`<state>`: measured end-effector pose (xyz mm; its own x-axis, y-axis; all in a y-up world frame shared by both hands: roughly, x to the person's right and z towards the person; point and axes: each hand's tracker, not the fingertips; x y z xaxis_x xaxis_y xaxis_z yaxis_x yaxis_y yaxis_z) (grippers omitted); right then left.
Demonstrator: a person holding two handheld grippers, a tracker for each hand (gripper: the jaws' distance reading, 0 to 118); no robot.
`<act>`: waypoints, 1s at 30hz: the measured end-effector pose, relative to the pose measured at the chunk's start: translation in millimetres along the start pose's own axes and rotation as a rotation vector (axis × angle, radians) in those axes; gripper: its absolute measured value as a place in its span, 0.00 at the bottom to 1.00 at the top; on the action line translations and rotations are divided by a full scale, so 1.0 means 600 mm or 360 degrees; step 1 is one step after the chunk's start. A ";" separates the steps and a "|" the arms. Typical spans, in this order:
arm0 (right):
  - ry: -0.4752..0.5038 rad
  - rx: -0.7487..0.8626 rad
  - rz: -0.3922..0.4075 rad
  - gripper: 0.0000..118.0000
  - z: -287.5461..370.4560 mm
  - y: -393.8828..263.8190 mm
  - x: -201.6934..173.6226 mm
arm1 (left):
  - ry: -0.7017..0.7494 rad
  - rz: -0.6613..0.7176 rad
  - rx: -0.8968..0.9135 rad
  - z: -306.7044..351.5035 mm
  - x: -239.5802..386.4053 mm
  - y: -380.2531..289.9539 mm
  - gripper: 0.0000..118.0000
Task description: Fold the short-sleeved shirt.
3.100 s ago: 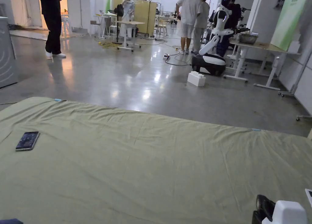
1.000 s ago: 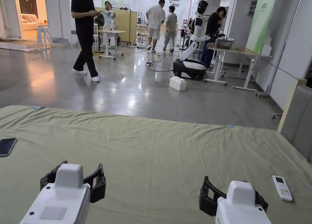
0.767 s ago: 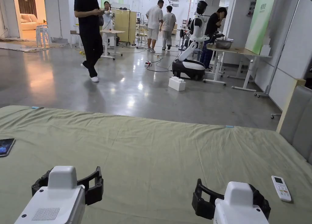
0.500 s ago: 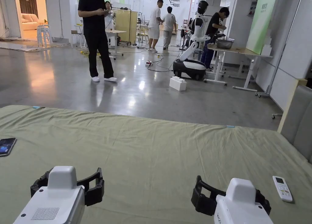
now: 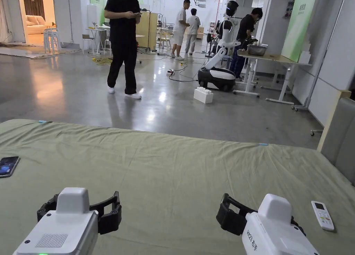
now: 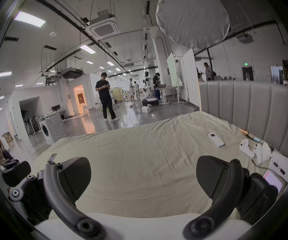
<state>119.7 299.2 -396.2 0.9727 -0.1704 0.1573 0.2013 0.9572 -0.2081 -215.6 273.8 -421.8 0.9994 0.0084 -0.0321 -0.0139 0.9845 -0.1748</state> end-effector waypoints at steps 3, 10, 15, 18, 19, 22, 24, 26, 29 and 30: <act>-0.0039 -0.0038 -0.0027 1.00 -0.003 0.007 -0.005 | -0.0005 0.0006 -0.0008 -0.001 0.000 -0.001 0.87; -0.0102 -0.0144 0.0006 1.00 -0.016 0.012 -0.019 | -0.0012 -0.0002 -0.0026 -0.002 0.001 -0.003 0.87; -0.0126 -0.0148 0.0070 1.00 -0.018 0.006 -0.024 | -0.0012 -0.0001 -0.0031 -0.002 0.001 -0.006 0.87; -0.0149 -0.0151 0.0108 1.00 -0.022 0.002 -0.025 | -0.0009 -0.0001 -0.0033 -0.002 0.001 -0.006 0.87; -0.0148 -0.0148 0.0122 1.00 -0.022 0.001 -0.024 | -0.0006 -0.0002 -0.0032 -0.002 0.000 -0.006 0.87; -0.0158 -0.0141 0.0159 1.00 -0.024 -0.002 -0.023 | -0.0004 -0.0008 -0.0032 -0.002 0.000 -0.006 0.87; -0.0157 -0.0138 0.0166 1.00 -0.024 -0.003 -0.021 | -0.0003 -0.0013 -0.0033 -0.003 0.001 -0.005 0.87; -0.0150 -0.0135 0.0162 1.00 -0.025 -0.002 -0.020 | -0.0005 -0.0012 -0.0033 -0.003 0.001 -0.006 0.87; -0.0131 -0.0142 0.0154 1.00 -0.024 0.001 -0.020 | -0.0007 -0.0017 -0.0036 -0.003 0.001 -0.006 0.87; -0.0129 -0.0145 0.0152 1.00 -0.025 0.002 -0.020 | -0.0008 -0.0021 -0.0038 -0.003 0.001 -0.006 0.87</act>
<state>110.2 298.9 -412.6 0.9762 -0.0567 0.2091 0.1215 0.9424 -0.3117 -215.1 269.8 -423.0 0.9997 -0.0036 -0.0250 -0.0014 0.9801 -0.1983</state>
